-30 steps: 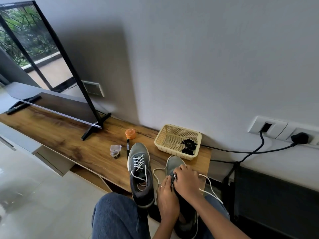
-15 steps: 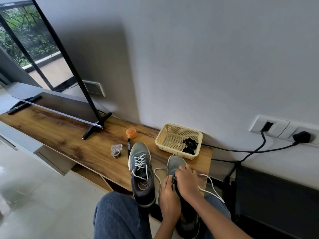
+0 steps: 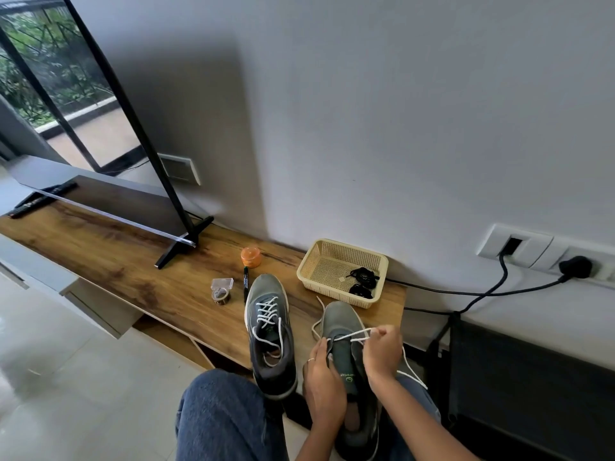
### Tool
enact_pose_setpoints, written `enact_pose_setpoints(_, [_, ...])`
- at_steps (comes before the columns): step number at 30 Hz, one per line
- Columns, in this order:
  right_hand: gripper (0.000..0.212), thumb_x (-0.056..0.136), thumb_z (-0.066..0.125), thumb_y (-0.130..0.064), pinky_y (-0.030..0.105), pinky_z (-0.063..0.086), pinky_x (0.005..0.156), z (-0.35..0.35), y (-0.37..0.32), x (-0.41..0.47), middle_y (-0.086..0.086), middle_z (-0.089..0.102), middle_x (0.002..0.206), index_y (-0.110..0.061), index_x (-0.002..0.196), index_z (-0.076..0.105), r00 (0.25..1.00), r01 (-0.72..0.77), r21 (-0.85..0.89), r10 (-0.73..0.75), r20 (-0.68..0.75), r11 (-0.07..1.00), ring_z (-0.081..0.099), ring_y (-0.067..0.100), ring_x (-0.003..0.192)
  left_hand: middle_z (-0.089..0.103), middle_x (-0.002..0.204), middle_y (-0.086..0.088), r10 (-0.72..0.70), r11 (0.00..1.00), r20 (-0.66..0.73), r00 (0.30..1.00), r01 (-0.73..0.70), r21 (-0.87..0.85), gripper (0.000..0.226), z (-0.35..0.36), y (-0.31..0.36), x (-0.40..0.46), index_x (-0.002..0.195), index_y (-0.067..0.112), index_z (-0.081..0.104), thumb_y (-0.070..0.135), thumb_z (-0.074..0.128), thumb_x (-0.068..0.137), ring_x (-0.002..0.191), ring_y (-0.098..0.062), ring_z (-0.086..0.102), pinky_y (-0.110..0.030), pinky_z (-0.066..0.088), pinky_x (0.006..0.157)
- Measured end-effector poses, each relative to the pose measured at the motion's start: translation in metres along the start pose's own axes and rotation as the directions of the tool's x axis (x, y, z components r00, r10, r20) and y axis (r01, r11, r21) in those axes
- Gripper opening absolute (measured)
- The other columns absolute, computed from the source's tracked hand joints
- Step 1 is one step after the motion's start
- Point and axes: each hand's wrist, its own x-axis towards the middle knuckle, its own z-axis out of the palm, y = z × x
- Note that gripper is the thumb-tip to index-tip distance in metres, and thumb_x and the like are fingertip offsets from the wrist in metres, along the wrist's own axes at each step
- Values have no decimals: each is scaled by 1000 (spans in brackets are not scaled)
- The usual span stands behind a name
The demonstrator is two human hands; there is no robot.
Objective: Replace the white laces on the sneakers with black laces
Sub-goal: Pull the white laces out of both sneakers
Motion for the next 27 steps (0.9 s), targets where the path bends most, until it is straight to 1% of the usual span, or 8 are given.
enact_pose_setpoints(2, [18,85,49,-3,35,43,76,-6,-8,-10,-5,47,99,-18,93,51,959,282,-181,-274,70,942,50,17,88,45,146,7,13,1000,9,1000,-13,13,49,-1,-2,2,142,20,46,3,40,97,132,-14,41,-27,35,104])
enact_pose_setpoints(4, [23,84,55,-9,36,45,81,-9,-11,-12,-9,47,103,-23,103,56,848,530,-316,-489,204,787,48,13,96,47,145,5,14,1000,0,1000,-14,10,48,-1,-3,2,142,18,47,3,40,97,132,-15,43,-27,34,104])
enact_pose_setpoints(6, [19,88,57,-22,34,40,85,-7,-12,-12,-10,49,109,-26,107,60,751,661,-447,-521,407,603,46,13,106,49,144,3,15,1000,-7,1000,-15,5,46,-1,-3,1,142,17,47,5,41,97,130,-17,45,-29,36,103])
enact_pose_setpoints(10, [17,93,54,-31,34,31,88,-1,-11,-15,-9,49,118,-29,109,61,682,731,-543,-473,557,414,39,17,115,46,146,4,23,999,16,1000,-24,40,48,0,-5,0,144,19,44,5,39,98,132,-14,42,-28,36,106])
enact_pose_setpoints(17, [21,98,45,-22,37,31,90,5,-18,-20,-4,49,125,-22,113,59,705,703,-630,-447,551,330,38,21,119,46,146,4,18,999,25,1000,-19,42,48,0,-8,2,144,18,44,6,39,98,134,-14,40,-26,34,108])
enact_pose_setpoints(20, [21,98,46,-22,37,31,89,0,-18,-20,-2,49,125,-21,116,56,738,657,-675,-467,487,335,41,21,118,48,144,4,36,999,5,999,-36,39,48,1,-7,4,143,18,46,5,41,97,132,-15,42,-27,36,106])
enact_pose_setpoints(23, [18,96,46,-20,36,30,91,-6,-16,-16,-4,46,122,-23,113,52,801,583,-704,-434,412,407,40,18,115,48,143,3,46,998,4,999,-46,35,49,4,-5,4,142,18,47,3,42,96,132,-14,42,-25,34,106])
enact_pose_setpoints(27, [12,94,52,-19,42,35,92,-17,-13,-3,1,51,115,-19,106,55,951,284,-633,-294,93,720,44,22,112,57,133,-3,-37,995,-75,996,30,-93,45,4,-7,5,136,19,53,3,43,96,121,-18,53,-28,40,103])
